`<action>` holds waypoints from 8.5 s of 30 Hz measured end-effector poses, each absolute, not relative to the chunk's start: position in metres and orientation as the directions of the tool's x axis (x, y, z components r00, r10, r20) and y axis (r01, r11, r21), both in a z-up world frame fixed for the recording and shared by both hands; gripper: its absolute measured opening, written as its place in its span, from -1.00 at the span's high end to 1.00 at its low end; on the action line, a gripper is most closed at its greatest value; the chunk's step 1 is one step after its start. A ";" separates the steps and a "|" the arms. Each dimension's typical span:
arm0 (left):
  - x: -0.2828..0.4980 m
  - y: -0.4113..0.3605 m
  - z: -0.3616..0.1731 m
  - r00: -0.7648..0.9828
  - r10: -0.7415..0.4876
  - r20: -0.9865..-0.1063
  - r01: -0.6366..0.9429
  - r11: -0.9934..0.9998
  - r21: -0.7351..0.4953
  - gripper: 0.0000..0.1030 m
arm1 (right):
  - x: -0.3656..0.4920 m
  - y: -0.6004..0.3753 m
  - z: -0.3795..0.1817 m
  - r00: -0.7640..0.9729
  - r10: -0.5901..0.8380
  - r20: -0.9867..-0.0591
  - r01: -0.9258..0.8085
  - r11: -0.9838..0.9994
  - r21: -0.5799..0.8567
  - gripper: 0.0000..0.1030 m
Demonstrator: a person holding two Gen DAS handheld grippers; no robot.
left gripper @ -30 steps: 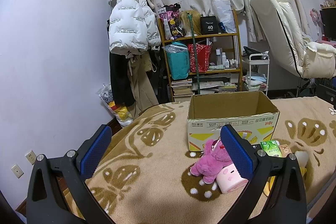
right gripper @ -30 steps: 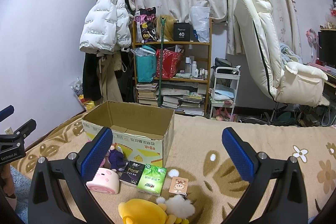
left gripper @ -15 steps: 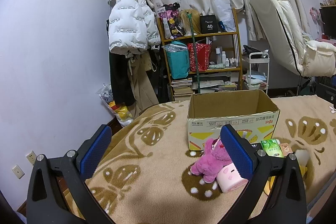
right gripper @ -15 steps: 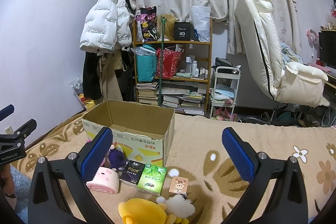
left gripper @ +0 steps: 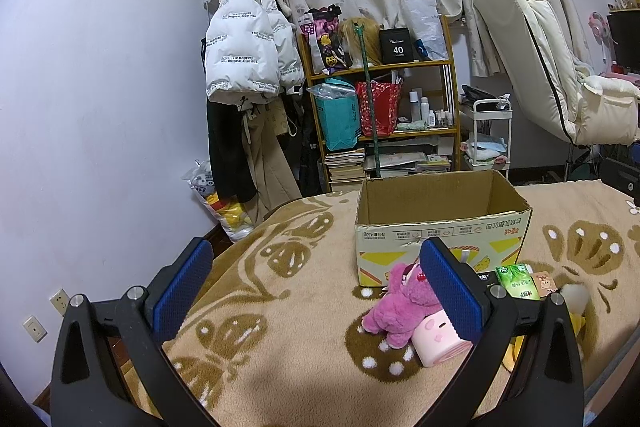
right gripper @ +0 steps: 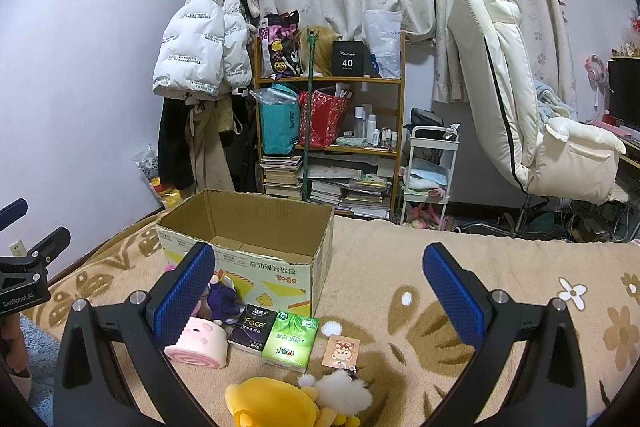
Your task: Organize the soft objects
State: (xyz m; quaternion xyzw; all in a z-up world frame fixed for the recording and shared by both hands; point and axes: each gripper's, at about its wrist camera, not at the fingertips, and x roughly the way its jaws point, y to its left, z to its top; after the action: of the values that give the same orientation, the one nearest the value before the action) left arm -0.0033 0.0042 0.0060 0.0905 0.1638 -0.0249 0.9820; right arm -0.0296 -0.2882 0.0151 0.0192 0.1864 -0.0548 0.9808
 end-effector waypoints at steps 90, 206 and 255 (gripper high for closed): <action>0.112 -0.081 -0.090 0.752 -0.053 -0.658 0.266 0.936 0.230 -0.99 | 0.049 -0.356 -0.141 0.332 0.192 -0.924 0.387 0.865 0.319 -0.16; 0.104 -0.049 0.038 0.932 -0.144 -0.333 0.185 0.978 0.094 -0.23 | 0.048 -0.287 0.042 0.963 -0.010 -0.270 0.030 0.997 0.070 0.37; 0.180 -0.077 -0.033 0.848 -0.221 -0.483 0.276 0.960 0.045 -0.27 | 0.134 -0.275 -0.046 0.865 0.149 -0.479 -0.098 0.987 0.130 0.35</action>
State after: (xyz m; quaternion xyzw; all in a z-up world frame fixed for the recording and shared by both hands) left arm 0.1797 -0.0766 -0.0331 0.0562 0.2439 -0.1293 0.9595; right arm 0.1345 -0.2748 -0.0458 0.0510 0.2516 0.0640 0.9644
